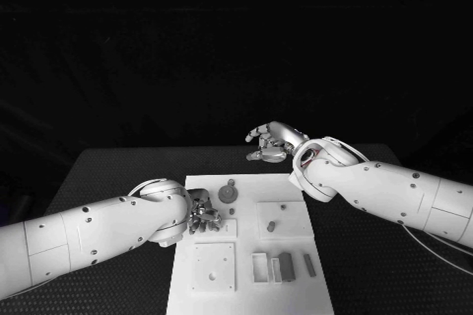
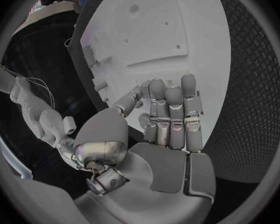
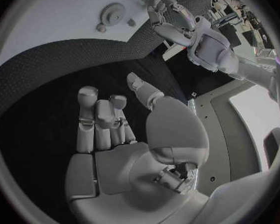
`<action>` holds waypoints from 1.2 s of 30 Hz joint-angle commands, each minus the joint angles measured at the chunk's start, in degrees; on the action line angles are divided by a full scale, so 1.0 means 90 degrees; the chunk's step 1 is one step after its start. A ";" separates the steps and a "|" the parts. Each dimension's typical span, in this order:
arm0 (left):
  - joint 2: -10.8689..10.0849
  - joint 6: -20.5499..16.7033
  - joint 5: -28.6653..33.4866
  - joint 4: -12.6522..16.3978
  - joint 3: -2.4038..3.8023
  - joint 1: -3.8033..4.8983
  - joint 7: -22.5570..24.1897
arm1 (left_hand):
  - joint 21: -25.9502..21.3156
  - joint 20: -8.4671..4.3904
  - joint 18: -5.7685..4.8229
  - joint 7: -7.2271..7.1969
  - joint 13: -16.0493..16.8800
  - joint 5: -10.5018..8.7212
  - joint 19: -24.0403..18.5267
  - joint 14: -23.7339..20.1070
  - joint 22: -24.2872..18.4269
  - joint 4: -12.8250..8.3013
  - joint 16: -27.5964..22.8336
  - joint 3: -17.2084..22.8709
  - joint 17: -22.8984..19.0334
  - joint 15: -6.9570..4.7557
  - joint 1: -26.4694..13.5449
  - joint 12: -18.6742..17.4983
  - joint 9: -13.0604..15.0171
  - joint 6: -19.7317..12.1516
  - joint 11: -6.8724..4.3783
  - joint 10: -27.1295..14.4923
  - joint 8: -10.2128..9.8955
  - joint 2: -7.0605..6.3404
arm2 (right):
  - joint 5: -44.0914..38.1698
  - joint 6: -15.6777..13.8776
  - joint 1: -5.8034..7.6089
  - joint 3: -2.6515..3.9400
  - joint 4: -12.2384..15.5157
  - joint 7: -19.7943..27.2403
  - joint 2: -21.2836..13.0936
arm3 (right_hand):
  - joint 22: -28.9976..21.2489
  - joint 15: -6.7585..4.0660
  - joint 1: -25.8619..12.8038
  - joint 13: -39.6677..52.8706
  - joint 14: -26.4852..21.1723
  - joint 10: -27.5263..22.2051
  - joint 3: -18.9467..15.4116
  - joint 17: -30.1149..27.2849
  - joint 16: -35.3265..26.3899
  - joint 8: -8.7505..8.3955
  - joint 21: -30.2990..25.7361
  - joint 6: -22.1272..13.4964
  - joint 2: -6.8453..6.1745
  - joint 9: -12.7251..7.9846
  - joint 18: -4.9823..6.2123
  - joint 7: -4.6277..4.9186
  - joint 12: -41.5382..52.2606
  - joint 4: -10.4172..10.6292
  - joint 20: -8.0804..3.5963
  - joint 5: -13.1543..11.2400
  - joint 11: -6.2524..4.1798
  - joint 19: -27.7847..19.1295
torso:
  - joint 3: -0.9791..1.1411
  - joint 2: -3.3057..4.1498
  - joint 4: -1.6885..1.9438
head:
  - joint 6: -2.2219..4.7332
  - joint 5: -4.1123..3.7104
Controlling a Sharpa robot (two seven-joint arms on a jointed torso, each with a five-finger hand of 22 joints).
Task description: Assemble the parts on the task board
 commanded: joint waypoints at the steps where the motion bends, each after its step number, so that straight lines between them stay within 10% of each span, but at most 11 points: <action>1: 0.0002 0.0064 -0.0030 0.0004 -0.0002 -0.0006 0.0047 | -0.0032 -0.0049 0.0002 -0.0352 -0.0015 -0.0029 -0.0009 -0.0055 0.0010 0.0078 0.0042 -0.0006 -0.0033 0.0006 -0.0044 0.0044 0.1663 0.0426 -0.0037 -0.0027 0.0005 -0.0091 | 0.0005 0.0093 0.0000 0.0002 0.0005 0.0039 -0.0001 | 0.0105 -0.0001 -0.0010 -0.0009 -0.0030 -0.0032 -0.0046 0.0003 -0.0012 0.0039 -0.0031 -0.0055 0.0076 -0.0006 0.0357 0.0119 0.0028 0.0006 -0.0055 0.0023 -0.0013 0.0005 | 0.0000 0.0000 -0.0004 | -0.0001 0.0001; 21: 0.0005 0.0129 -0.0014 0.0002 -0.0003 -0.0006 0.0068 | -0.0054 -0.0063 0.0007 -0.0368 -0.0063 -0.0110 0.0018 -0.0074 0.0032 0.0240 0.0165 -0.0066 -0.0182 -0.0008 -0.0169 0.0105 0.1708 0.0458 -0.0051 -0.0027 -0.0019 -0.0339 | 0.0005 0.0099 0.0000 0.0002 -0.0006 0.0038 0.0003 | 0.0107 -0.0001 -0.0014 -0.0016 -0.0031 -0.0034 -0.0049 0.0003 -0.0012 0.0039 -0.0032 -0.0056 0.0080 -0.0009 0.0357 0.0119 0.0032 0.0008 -0.0053 0.0023 -0.0013 0.0004 | -0.0002 0.0001 0.0001 | -0.0017 0.0006; 25: 0.0003 0.0128 -0.0011 0.0001 -0.0003 -0.0006 0.0073 | -0.0079 -0.0071 0.0010 -0.0373 -0.0099 -0.0520 0.0024 -0.0098 0.0044 0.0394 0.0237 -0.0087 -0.0284 -0.0016 -0.0241 0.0138 0.1734 0.0465 -0.0056 -0.0039 -0.0041 -0.0460 | 0.0005 0.0101 0.0000 0.0002 -0.0004 0.0039 0.0003 | 0.0107 -0.0001 -0.0015 -0.0017 -0.0031 -0.0034 -0.0050 0.0002 -0.0012 0.0039 -0.0033 -0.0056 0.0080 -0.0010 0.0357 0.0119 0.0033 0.0008 -0.0053 0.0023 -0.0013 0.0004 | -0.0001 -0.0001 0.0000 | -0.0017 0.0010; 36: -0.0009 0.0123 -0.0007 0.0007 -0.0004 -0.0006 0.0093 | -0.0095 -0.0075 0.0019 -0.0375 -0.0112 -0.0578 0.0039 -0.0124 0.0061 0.0592 0.0319 -0.0191 -0.0348 -0.0021 -0.0422 0.0174 0.1783 0.0467 -0.0059 -0.0046 -0.0041 -0.0735 | 0.0007 0.0103 0.0000 0.0002 -0.0011 0.0039 0.0005 | 0.0108 -0.0001 -0.0016 -0.0019 -0.0032 -0.0035 -0.0050 0.0002 -0.0012 0.0039 -0.0033 -0.0057 0.0082 -0.0011 0.0357 0.0120 0.0035 0.0009 -0.0053 0.0023 -0.0013 0.0004 | 0.0001 0.0001 -0.0002 | -0.0026 0.0015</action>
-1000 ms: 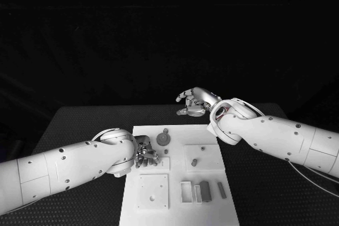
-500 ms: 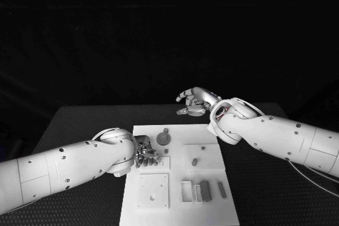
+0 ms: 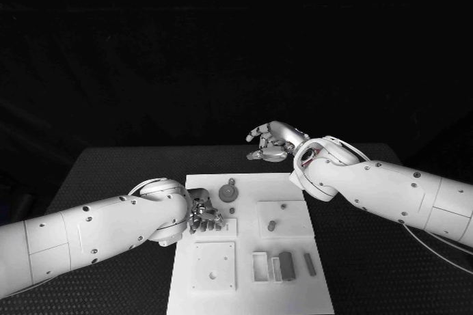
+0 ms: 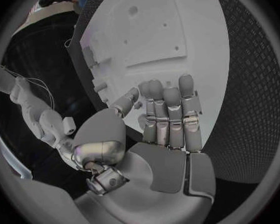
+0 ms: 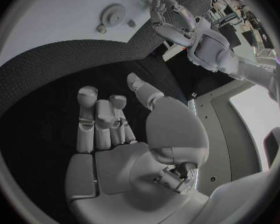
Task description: Assemble the parts on the task board
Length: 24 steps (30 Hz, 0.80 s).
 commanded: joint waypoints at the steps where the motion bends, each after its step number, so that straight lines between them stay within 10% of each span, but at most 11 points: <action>1: 0.0003 0.0081 -0.0005 0.0016 0.0001 -0.0001 0.0084 | -0.0042 -0.0051 0.0014 0.0001 -0.0011 -0.0026 0.0016 -0.0024 0.0009 0.0056 0.0035 -0.0006 -0.0014 0.0031 -0.0011 0.0028 0.0012 -0.0021 -0.0001 0.0026 -0.0016 -0.0082 | 0.0008 0.0066 0.0000 0.0002 -0.0003 0.0041 0.0006 | 0.0108 -0.0001 0.0010 -0.0008 -0.0032 -0.0036 -0.0032 0.0002 -0.0012 0.0039 -0.0033 -0.0039 0.0057 -0.0007 0.0372 0.0101 0.0036 -0.0009 -0.0027 0.0023 -0.0012 0.0006 | 0.0000 0.0001 -0.0001 | -0.0005 0.0002; 24: -0.0228 -0.0079 0.0274 0.0190 0.0047 -0.0025 0.0240 | -0.0065 -0.0055 0.0019 0.0008 -0.0024 -0.0026 0.0018 -0.0065 0.0024 0.0124 0.0077 -0.0017 -0.0083 0.0010 -0.0010 0.0046 0.0052 -0.0053 0.0002 -0.0007 -0.0031 -0.0268 | 0.0026 0.0062 -0.0001 0.0002 -0.0079 0.0049 0.0018 | 0.0109 0.0000 -0.0001 -0.0014 -0.0032 -0.0038 -0.0037 0.0001 -0.0011 0.0040 -0.0034 -0.0040 0.0060 -0.0010 0.0372 0.0102 0.0041 -0.0003 -0.0026 0.0023 -0.0011 0.0007 | -0.0007 -0.0001 0.0001 | 0.0039 0.0001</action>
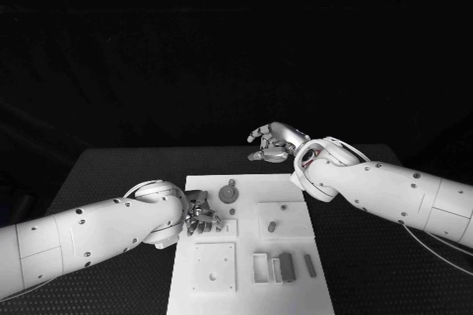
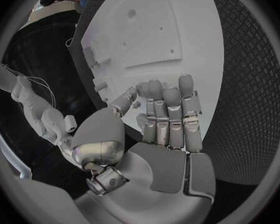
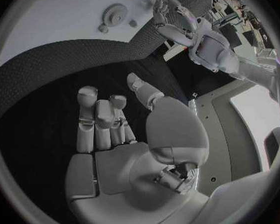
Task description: Assemble the parts on the task board
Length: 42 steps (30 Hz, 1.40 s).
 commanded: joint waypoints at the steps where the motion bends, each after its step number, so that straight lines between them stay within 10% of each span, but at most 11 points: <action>1: -0.0053 -0.0046 0.0262 0.0069 0.0028 0.0002 0.0159 | -0.0046 -0.0034 0.0018 0.0010 -0.0010 -0.0026 -0.0005 -0.0048 0.0008 0.0057 0.0025 0.0003 -0.0019 -0.0013 -0.0018 0.0019 0.0012 -0.0058 0.0004 -0.0012 -0.0034 -0.0070 | 0.0016 0.0057 -0.0001 0.0002 -0.0015 0.0049 0.0008 | 0.0109 0.0000 -0.0001 -0.0008 -0.0032 -0.0038 -0.0038 0.0001 -0.0011 0.0040 -0.0034 -0.0039 0.0060 -0.0011 0.0385 0.0102 0.0042 -0.0002 -0.0038 0.0023 -0.0010 0.0017 | -0.0007 0.0001 0.0000 | 0.0018 -0.0010; 11: -0.0418 -0.0048 0.0527 -0.0033 0.0468 0.0084 0.0045 | -0.0108 -0.0021 0.0002 0.0046 -0.0039 -0.0026 -0.0072 -0.0124 -0.0013 0.0136 -0.0013 -0.0001 -0.0076 0.0002 -0.0077 -0.0021 0.0005 -0.0138 0.0038 -0.0095 -0.0088 -0.0106 | 0.0016 0.0053 -0.0001 0.0002 -0.0019 0.0045 -0.0023 | 0.0110 0.0000 -0.0005 -0.0011 -0.0032 -0.0039 -0.0039 0.0000 -0.0010 0.0040 -0.0035 -0.0039 0.0063 -0.0012 0.0385 0.0101 0.0044 0.0000 -0.0038 0.0023 -0.0011 0.0018 | 0.0006 0.0001 0.0002 | 0.0031 -0.0037; 15: -0.0510 -0.0169 0.0517 -0.0201 0.0479 0.0306 0.0033 | -0.0173 -0.0003 -0.0015 0.0141 -0.0069 -0.0024 -0.0140 -0.0213 -0.0035 0.0164 -0.0051 0.0023 -0.0139 0.0030 -0.0061 -0.0064 -0.0056 -0.0351 0.0084 -0.0191 -0.0252 -0.0193 | 0.0016 0.0055 -0.0001 0.0002 -0.0020 0.0040 -0.0037 | 0.0110 0.0000 -0.0006 -0.0012 -0.0032 -0.0039 -0.0040 0.0000 -0.0010 0.0041 -0.0035 -0.0038 0.0063 -0.0013 0.0385 0.0101 0.0045 0.0001 -0.0038 0.0023 -0.0011 0.0018 | 0.0007 0.0001 0.0005 | 0.0021 -0.0040; 20: -0.0382 -0.0241 0.0502 -0.0693 0.0476 0.0450 0.0041 | -0.0392 0.0117 -0.0060 0.0640 -0.0188 -0.0023 -0.0394 -0.0549 -0.0111 0.0240 -0.0233 0.0122 -0.0358 0.0181 -0.0006 -0.0225 -0.0610 -0.1344 0.0395 -0.0569 -0.1164 -0.0411 | 0.0016 0.0053 -0.0001 0.0002 -0.0042 0.0038 -0.0033 | 0.0110 0.0000 -0.0008 -0.0013 -0.0032 -0.0040 -0.0041 0.0000 -0.0010 0.0041 -0.0035 -0.0038 0.0061 -0.0013 0.0385 0.0101 0.0046 0.0002 -0.0037 0.0023 -0.0011 0.0018 | 0.0004 -0.0002 0.0012 | 0.0032 -0.0037; 25: -0.0125 -0.0089 0.0481 -0.1083 0.0475 0.0460 0.0024 | -0.0548 0.0224 -0.0049 0.0796 -0.0300 -0.0023 -0.0514 -0.0695 -0.0185 0.0613 -0.0333 0.0195 -0.0522 0.0292 -0.0191 -0.0337 -0.0925 -0.1589 0.0540 -0.0731 -0.1490 -0.0696 | 0.0016 0.0063 0.0000 0.0002 -0.0056 0.0038 -0.0013 | 0.0110 0.0000 -0.0009 -0.0015 -0.0032 -0.0040 -0.0041 0.0000 -0.0010 0.0042 -0.0035 -0.0037 0.0060 -0.0014 0.0385 0.0101 0.0047 0.0002 -0.0037 0.0023 -0.0011 0.0018 | -0.0003 0.0004 0.0008 | 0.0029 -0.0036; 27: -0.0010 0.0053 0.0462 -0.1250 0.0475 0.0461 0.0006 | -0.0616 0.0257 -0.0005 0.0837 -0.0324 -0.0041 -0.0588 -0.0749 -0.0194 0.0287 -0.0323 -0.0427 -0.0574 0.0323 -0.0382 -0.0347 -0.1083 -0.1732 0.0602 -0.0776 -0.1651 -0.0438 | 0.0016 0.0064 0.0000 0.0002 -0.0068 0.0038 -0.0006 | 0.0110 0.0000 -0.0009 -0.0015 -0.0032 -0.0040 -0.0041 0.0000 -0.0010 0.0042 -0.0035 -0.0037 0.0061 -0.0014 0.0385 0.0101 0.0047 0.0002 -0.0038 0.0023 -0.0011 0.0018 | -0.0005 0.0006 -0.0002 | 0.0029 -0.0033; 39: 0.0547 0.0304 0.0006 -0.2046 0.0468 0.0466 0.0048 | -0.0780 0.0321 0.0048 0.0952 -0.0390 -0.0018 -0.0620 -0.0860 -0.0294 0.0094 -0.0334 -0.0753 -0.0697 0.0374 -0.0659 -0.0385 -0.1388 -0.1998 0.0682 -0.0882 -0.1920 -0.0635 | 0.0006 0.0075 -0.0003 0.0001 -0.0098 0.0038 0.0041 | 0.0112 -0.0002 0.0030 -0.0022 -0.0031 -0.0042 -0.0026 -0.0001 -0.0008 0.0043 -0.0037 -0.0037 0.0071 -0.0017 0.0385 0.0099 0.0055 -0.0020 -0.0042 0.0023 -0.0013 0.0019 | 0.0003 0.0011 -0.0012 | 0.0008 -0.0071; 42: 0.0613 0.0292 0.0024 -0.2165 0.0467 0.0465 0.0105 | -0.0846 0.0357 0.0051 0.1055 -0.0411 -0.0005 -0.0657 -0.0964 -0.0324 0.0245 -0.0349 -0.0535 -0.0741 0.0424 -0.0688 -0.0413 -0.1541 -0.2340 0.0776 -0.0992 -0.2131 -0.0996 | 0.0006 0.0078 -0.0003 0.0001 -0.0106 0.0040 0.0050 | 0.0113 -0.0002 0.0040 -0.0025 -0.0031 -0.0043 -0.0023 -0.0001 -0.0007 0.0043 -0.0037 -0.0038 0.0073 -0.0019 0.0385 0.0099 0.0057 -0.0026 -0.0043 0.0023 -0.0013 0.0018 | 0.0002 0.0008 -0.0009 | 0.0016 -0.0065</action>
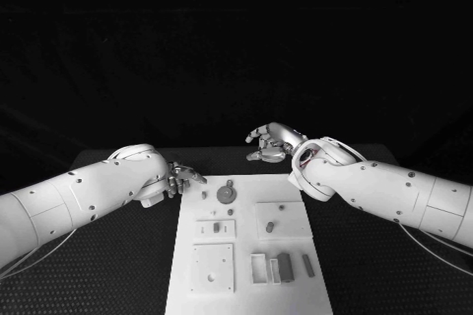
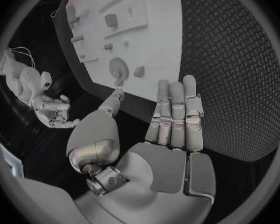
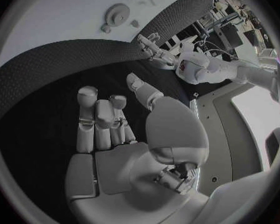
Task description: Assemble the parts on the task board
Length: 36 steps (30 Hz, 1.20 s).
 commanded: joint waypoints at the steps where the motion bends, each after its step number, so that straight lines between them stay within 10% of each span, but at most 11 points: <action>1: 0.0037 0.0123 -0.0128 -0.0088 0.0002 0.0011 0.0112 | -0.0056 0.0044 0.0056 0.0174 -0.0013 0.0010 -0.0029 -0.0094 -0.0020 0.0225 0.0001 0.0303 -0.0029 0.0058 -0.0007 -0.0018 -0.0147 -0.0492 0.0116 -0.0072 -0.0252 -0.0381 | -0.0012 0.0072 -0.0002 0.0002 -0.0003 0.0041 0.0008 | 0.0113 -0.0002 0.0014 -0.0008 -0.0031 -0.0044 -0.0024 -0.0001 -0.0007 0.0043 -0.0037 -0.0038 0.0048 -0.0007 0.0389 0.0099 0.0032 -0.0026 -0.0043 0.0023 -0.0012 -0.0004 | 0.0001 -0.0001 0.0000 | 0.0003 -0.0001; 8: 0.0060 0.0288 -0.0052 -0.0138 0.0002 0.0011 0.0128 | -0.0074 0.0134 0.0097 0.0261 0.0018 0.0007 -0.0048 -0.0139 0.0014 0.0435 0.0065 0.0567 -0.0042 0.0139 0.0044 0.0053 -0.0226 -0.0759 0.0208 -0.0115 -0.0377 -0.0463 | -0.0001 0.0074 -0.0002 0.0002 -0.0010 0.0045 0.0013 | 0.0113 -0.0002 0.0011 -0.0010 -0.0031 -0.0044 -0.0026 -0.0001 -0.0007 0.0043 -0.0037 -0.0039 0.0048 -0.0008 0.0389 0.0100 0.0034 -0.0024 -0.0043 0.0022 -0.0011 -0.0004 | 0.0007 -0.0007 0.0012 | -0.0006 -0.0012; 15: 0.0208 0.0313 -0.0047 -0.0233 -0.0058 0.0008 0.0126 | -0.0034 0.0094 0.0111 0.0109 0.0047 0.0013 -0.0023 -0.0112 0.0130 0.0011 0.0198 0.0061 -0.0071 0.0053 0.0067 0.0176 -0.0092 -0.0186 0.0051 -0.0084 0.0012 0.0210 | 0.0001 0.0071 -0.0003 0.0002 -0.0022 0.0042 0.0014 | 0.0114 0.0000 -0.0004 -0.0013 -0.0031 -0.0045 -0.0035 -0.0002 -0.0006 0.0043 -0.0036 -0.0040 0.0046 -0.0010 0.0389 0.0101 0.0037 -0.0015 -0.0040 0.0023 -0.0010 -0.0002 | -0.0002 -0.0006 0.0013 | -0.0002 -0.0030; 25: 0.0393 0.0270 -0.0086 -0.0464 -0.0145 -0.0050 0.0156 | 0.0023 -0.0025 0.0098 -0.0138 0.0035 0.0046 0.0179 0.0037 0.0234 -0.0536 0.0451 -0.0422 -0.0165 -0.0083 0.0023 0.0387 0.0222 0.0369 -0.0165 0.0080 0.0587 0.0749 | 0.0001 0.0076 -0.0003 0.0002 -0.0035 0.0043 0.0038 | 0.0114 0.0000 -0.0009 -0.0016 -0.0030 -0.0045 -0.0037 -0.0002 -0.0006 0.0043 -0.0036 -0.0040 0.0045 -0.0011 0.0389 0.0101 0.0040 -0.0013 -0.0039 0.0023 -0.0009 -0.0002 | 0.0003 0.0000 -0.0001 | 0.0005 -0.0032; 36: 0.0461 0.0310 -0.0079 -0.0432 -0.0153 -0.0104 0.0214 | 0.0091 -0.0168 0.0054 -0.0307 0.0024 0.0057 0.0345 0.0105 0.0403 -0.0620 0.0805 -0.0511 -0.0311 -0.0212 -0.0049 0.0718 0.0972 0.0507 -0.0321 0.0147 0.1183 0.0857 | 0.0001 0.0088 -0.0003 0.0002 -0.0049 0.0042 0.0060 | 0.0114 0.0001 -0.0011 -0.0018 -0.0030 -0.0045 -0.0039 -0.0003 -0.0005 0.0043 -0.0036 -0.0042 0.0043 -0.0013 0.0389 0.0102 0.0042 -0.0012 -0.0039 0.0023 -0.0009 -0.0002 | 0.0013 -0.0006 0.0008 | -0.0021 -0.0054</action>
